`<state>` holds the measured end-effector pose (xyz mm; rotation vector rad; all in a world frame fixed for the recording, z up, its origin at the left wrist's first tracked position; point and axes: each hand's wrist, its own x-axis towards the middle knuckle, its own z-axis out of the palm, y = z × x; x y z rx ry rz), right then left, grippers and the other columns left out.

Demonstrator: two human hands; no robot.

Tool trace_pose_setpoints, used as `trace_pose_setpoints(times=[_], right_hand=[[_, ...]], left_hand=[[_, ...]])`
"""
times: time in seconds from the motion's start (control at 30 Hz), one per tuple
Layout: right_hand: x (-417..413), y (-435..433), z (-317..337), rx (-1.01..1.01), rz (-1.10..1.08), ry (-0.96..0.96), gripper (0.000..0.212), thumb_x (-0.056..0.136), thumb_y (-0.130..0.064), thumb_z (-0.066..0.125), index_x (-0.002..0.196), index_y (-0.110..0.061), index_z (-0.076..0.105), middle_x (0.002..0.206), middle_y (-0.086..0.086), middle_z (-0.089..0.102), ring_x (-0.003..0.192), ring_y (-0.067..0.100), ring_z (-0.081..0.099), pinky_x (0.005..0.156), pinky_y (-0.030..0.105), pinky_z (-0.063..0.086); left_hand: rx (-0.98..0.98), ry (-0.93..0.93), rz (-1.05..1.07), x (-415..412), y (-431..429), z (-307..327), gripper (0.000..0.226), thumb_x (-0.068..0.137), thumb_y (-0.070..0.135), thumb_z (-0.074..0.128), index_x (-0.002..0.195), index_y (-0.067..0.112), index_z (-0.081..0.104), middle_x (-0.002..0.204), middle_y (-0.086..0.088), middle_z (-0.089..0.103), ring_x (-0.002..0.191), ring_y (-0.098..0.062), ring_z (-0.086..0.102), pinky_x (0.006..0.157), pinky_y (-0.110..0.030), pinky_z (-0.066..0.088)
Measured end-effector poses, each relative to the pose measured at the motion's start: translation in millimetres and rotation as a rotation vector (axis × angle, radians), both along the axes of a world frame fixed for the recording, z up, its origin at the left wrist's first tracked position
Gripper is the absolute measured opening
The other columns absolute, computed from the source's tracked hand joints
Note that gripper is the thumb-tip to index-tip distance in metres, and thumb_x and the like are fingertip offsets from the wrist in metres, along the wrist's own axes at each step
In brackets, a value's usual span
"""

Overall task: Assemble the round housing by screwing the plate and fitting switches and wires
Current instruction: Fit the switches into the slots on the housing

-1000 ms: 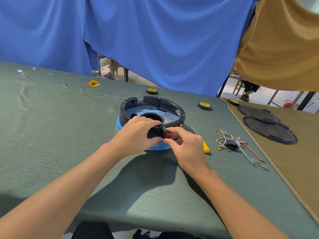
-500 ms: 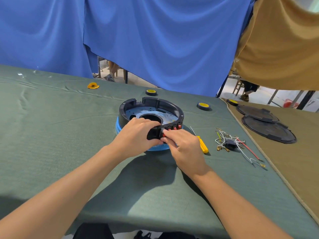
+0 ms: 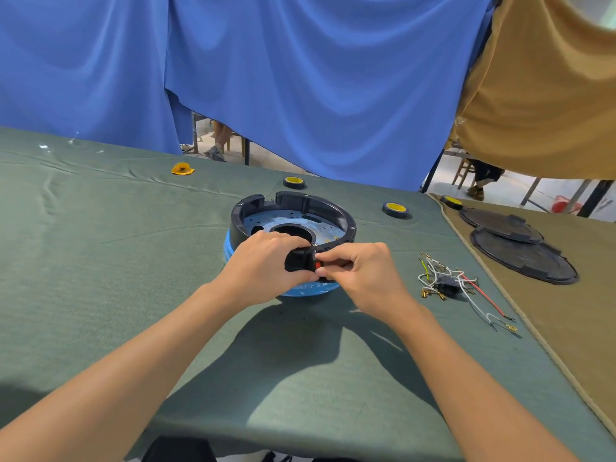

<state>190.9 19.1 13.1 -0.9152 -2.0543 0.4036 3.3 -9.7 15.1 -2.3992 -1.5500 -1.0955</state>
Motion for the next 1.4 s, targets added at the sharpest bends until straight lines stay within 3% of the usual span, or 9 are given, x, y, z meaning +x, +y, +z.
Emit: trace_pose_setpoints(times=[0.13, 0.37, 0.87, 1.1, 1.23, 1.4], right_hand=[[3.2, 2.9, 4.4, -0.013, 0.045, -0.027, 0.025, 0.081, 0.005, 0.07, 0.102, -0.007, 0.076, 0.089, 0.003, 0.076, 0.077, 0.004, 0.07, 0.079, 0.031, 0.059], [-0.3, -5.0, -1.4, 0.31, -0.001, -0.106, 0.019, 0.081, -0.007, 0.066, 0.097, -0.007, 0.076, 0.082, 0.005, 0.074, 0.072, 0.019, 0.068, 0.066, 0.038, 0.057], [1.7, -0.7, 6.8, 0.244, 0.047, -0.131, 0.014, 0.083, -0.006, 0.066, 0.093, -0.009, 0.075, 0.075, 0.006, 0.071, 0.066, 0.022, 0.066, 0.063, 0.043, 0.055], [-4.2, -10.1, -4.1, 0.398, -0.027, -0.137, 0.015, 0.083, -0.001, 0.064, 0.095, 0.0, 0.073, 0.085, 0.008, 0.073, 0.076, 0.027, 0.067, 0.072, 0.035, 0.052], [-5.3, -12.6, -8.3, 0.39, -0.034, -0.131, 0.018, 0.084, 0.001, 0.067, 0.1, 0.002, 0.073, 0.091, 0.011, 0.072, 0.081, 0.027, 0.066, 0.077, 0.027, 0.048], [-4.4, -10.0, -4.4, 0.198, -0.02, -0.004, 0.016, 0.085, -0.01, 0.07, 0.099, -0.007, 0.076, 0.087, 0.002, 0.073, 0.071, 0.003, 0.06, 0.069, 0.015, 0.051]], left_hand=[[0.007, -0.011, 0.025, 1.7, 0.8, -2.9, 0.048, 0.079, 0.048, 0.076, 0.114, 0.016, 0.071, 0.099, -0.001, 0.074, 0.093, -0.023, 0.064, 0.085, -0.042, 0.049], [0.002, -0.024, 0.037, 1.7, 2.0, -6.1, 0.046, 0.079, 0.049, 0.076, 0.112, 0.017, 0.071, 0.099, 0.001, 0.073, 0.096, -0.023, 0.064, 0.088, -0.043, 0.046], [-0.013, -0.03, 0.036, 1.9, 0.4, -5.2, 0.055, 0.077, 0.055, 0.074, 0.118, 0.017, 0.069, 0.101, 0.0, 0.073, 0.097, -0.022, 0.063, 0.09, -0.042, 0.046], [0.02, -0.054, 0.044, 2.7, 1.9, -6.4, 0.044, 0.079, 0.045, 0.077, 0.11, 0.015, 0.073, 0.098, -0.002, 0.074, 0.095, -0.024, 0.064, 0.088, -0.042, 0.046], [0.041, -0.045, 0.04, 1.5, 1.7, -5.8, 0.042, 0.077, 0.042, 0.08, 0.108, 0.014, 0.073, 0.096, -0.001, 0.075, 0.091, -0.025, 0.065, 0.085, -0.043, 0.047], [0.028, -0.023, 0.019, 0.1, 1.6, -5.9, 0.042, 0.079, 0.044, 0.077, 0.109, 0.015, 0.072, 0.094, 0.0, 0.073, 0.09, -0.023, 0.065, 0.083, -0.044, 0.047]])
